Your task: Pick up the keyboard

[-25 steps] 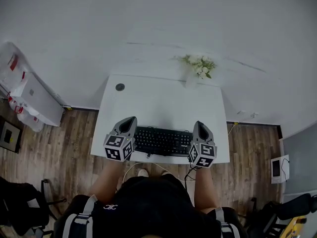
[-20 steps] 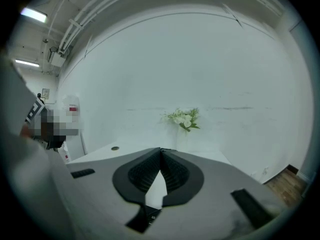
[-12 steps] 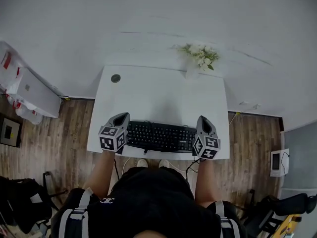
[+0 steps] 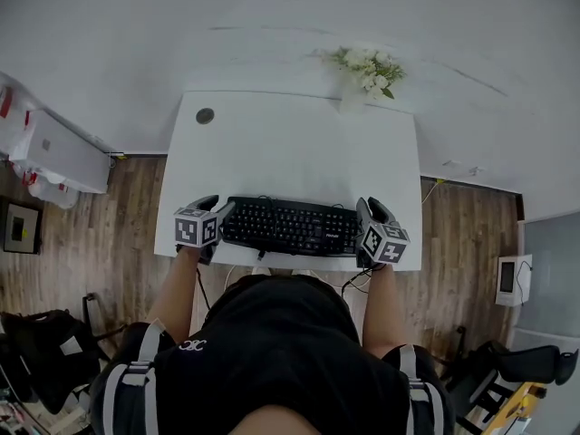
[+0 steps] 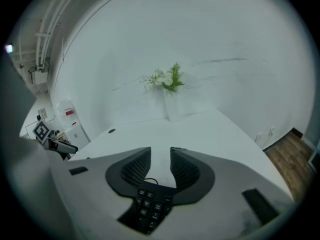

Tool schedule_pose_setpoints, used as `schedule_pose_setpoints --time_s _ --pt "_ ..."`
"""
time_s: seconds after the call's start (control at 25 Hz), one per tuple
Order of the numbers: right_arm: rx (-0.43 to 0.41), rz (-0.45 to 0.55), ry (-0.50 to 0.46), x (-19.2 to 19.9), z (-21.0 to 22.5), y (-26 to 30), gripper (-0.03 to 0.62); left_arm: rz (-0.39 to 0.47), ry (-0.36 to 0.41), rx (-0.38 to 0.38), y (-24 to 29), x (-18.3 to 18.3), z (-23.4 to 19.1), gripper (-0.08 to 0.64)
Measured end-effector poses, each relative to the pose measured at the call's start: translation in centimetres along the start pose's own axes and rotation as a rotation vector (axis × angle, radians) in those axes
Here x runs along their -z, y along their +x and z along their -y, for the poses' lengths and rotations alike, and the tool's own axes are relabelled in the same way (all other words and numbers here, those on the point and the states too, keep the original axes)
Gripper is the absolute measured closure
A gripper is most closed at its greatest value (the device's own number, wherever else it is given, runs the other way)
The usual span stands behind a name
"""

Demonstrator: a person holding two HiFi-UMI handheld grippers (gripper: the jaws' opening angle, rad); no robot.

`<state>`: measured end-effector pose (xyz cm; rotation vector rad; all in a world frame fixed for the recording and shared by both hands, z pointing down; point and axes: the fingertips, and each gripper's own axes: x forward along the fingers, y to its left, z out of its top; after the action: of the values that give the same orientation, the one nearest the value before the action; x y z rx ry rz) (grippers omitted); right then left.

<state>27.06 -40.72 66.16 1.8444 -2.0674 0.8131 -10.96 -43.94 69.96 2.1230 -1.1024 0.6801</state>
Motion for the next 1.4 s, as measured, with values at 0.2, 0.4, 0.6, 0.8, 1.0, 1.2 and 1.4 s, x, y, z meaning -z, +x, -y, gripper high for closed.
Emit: schedule_pose_setpoints --time_s 0.2,0.4,0.6,0.8,1.0,1.2,1.4 --pt "-0.012 -0.096 0.042 3.9 1.3 0.0 0.426 -0.072 -0.118 0.004 0.6 3.3 -1.4 0.299" --pt "-0.025 -0.154 0.096 7.1 2.0 0.9 0.411 -0.102 -0.201 0.026 2.1 4.9 -2.5 0.290" --pt "-0.050 -0.199 0.175 9.3 1.6 1.1 0.400 -0.145 -0.226 0.077 3.0 6.5 -2.4 0.291" --pt "-0.098 -0.204 0.229 9.6 0.9 0.9 0.400 -0.176 -0.235 0.125 3.6 7.5 -1.9 0.310" --pt "-0.150 -0.233 0.229 9.9 0.2 0.6 0.400 -0.191 -0.235 0.152 3.6 7.5 -1.7 0.313" --pt "-0.197 -0.274 0.218 10.5 -1.1 1.0 0.408 -0.240 -0.191 0.199 4.1 8.2 0.1 0.339" --pt "-0.152 -0.294 0.133 11.4 -0.8 1.2 0.469 -0.227 -0.212 0.220 4.0 8.3 -0.1 0.354"
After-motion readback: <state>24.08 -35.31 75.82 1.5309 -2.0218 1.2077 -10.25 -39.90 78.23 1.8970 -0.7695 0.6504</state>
